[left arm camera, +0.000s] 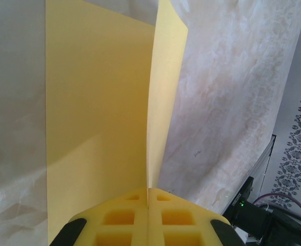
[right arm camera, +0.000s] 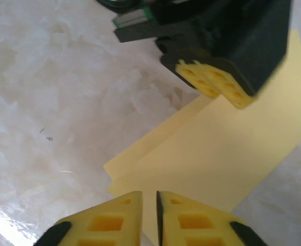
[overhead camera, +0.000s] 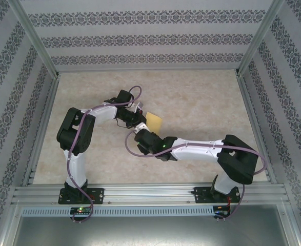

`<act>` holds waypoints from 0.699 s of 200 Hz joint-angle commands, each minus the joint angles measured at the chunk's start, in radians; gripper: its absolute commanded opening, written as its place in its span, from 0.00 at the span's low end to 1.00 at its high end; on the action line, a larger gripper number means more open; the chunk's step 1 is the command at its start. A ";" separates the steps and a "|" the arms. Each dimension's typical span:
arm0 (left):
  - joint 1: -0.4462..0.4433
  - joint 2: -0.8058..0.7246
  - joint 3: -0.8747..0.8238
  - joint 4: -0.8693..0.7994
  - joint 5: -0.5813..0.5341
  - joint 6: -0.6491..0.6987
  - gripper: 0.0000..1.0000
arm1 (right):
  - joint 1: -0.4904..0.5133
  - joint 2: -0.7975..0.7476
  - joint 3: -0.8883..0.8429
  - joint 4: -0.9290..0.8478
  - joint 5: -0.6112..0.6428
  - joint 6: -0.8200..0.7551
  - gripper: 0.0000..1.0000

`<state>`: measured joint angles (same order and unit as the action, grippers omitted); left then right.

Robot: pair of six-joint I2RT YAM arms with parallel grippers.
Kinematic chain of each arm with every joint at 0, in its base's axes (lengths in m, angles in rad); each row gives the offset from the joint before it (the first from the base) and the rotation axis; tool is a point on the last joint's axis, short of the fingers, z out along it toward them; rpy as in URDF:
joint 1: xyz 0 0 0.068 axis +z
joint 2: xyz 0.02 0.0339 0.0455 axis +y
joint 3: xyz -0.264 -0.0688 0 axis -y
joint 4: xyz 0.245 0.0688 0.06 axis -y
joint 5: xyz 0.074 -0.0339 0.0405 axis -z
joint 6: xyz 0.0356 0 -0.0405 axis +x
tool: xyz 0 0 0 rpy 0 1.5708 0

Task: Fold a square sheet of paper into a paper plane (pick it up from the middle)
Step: Rotate the square sheet of paper at the center of the table.

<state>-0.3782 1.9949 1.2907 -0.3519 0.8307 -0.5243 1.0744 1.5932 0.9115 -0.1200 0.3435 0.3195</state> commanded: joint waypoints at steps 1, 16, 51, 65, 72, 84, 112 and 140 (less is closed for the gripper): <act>0.000 -0.015 0.018 -0.009 0.014 0.009 0.00 | -0.022 -0.075 -0.058 0.079 -0.071 0.046 0.44; 0.000 -0.018 0.017 -0.009 0.017 0.007 0.00 | -0.036 -0.086 -0.076 0.117 -0.131 0.047 0.59; 0.001 -0.018 0.019 -0.006 0.021 0.003 0.00 | 0.017 0.031 0.044 -0.015 -0.047 0.000 0.66; 0.001 -0.018 0.021 -0.006 0.018 0.003 0.00 | 0.037 0.089 0.093 -0.068 0.030 0.006 0.67; 0.001 -0.019 0.021 -0.007 0.018 0.003 0.00 | 0.046 0.110 0.111 -0.089 0.068 0.009 0.67; 0.000 -0.020 0.021 -0.007 0.018 0.002 0.00 | 0.057 0.135 0.132 -0.110 0.130 0.018 0.69; -0.001 -0.019 0.021 -0.013 0.015 0.007 0.00 | 0.059 0.154 0.143 -0.139 0.184 0.036 0.65; -0.001 -0.019 0.021 -0.012 0.013 0.007 0.00 | 0.061 0.136 0.129 -0.120 0.167 0.029 0.48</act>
<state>-0.3782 1.9949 1.2919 -0.3519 0.8345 -0.5243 1.1301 1.7416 1.0336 -0.2195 0.4625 0.3408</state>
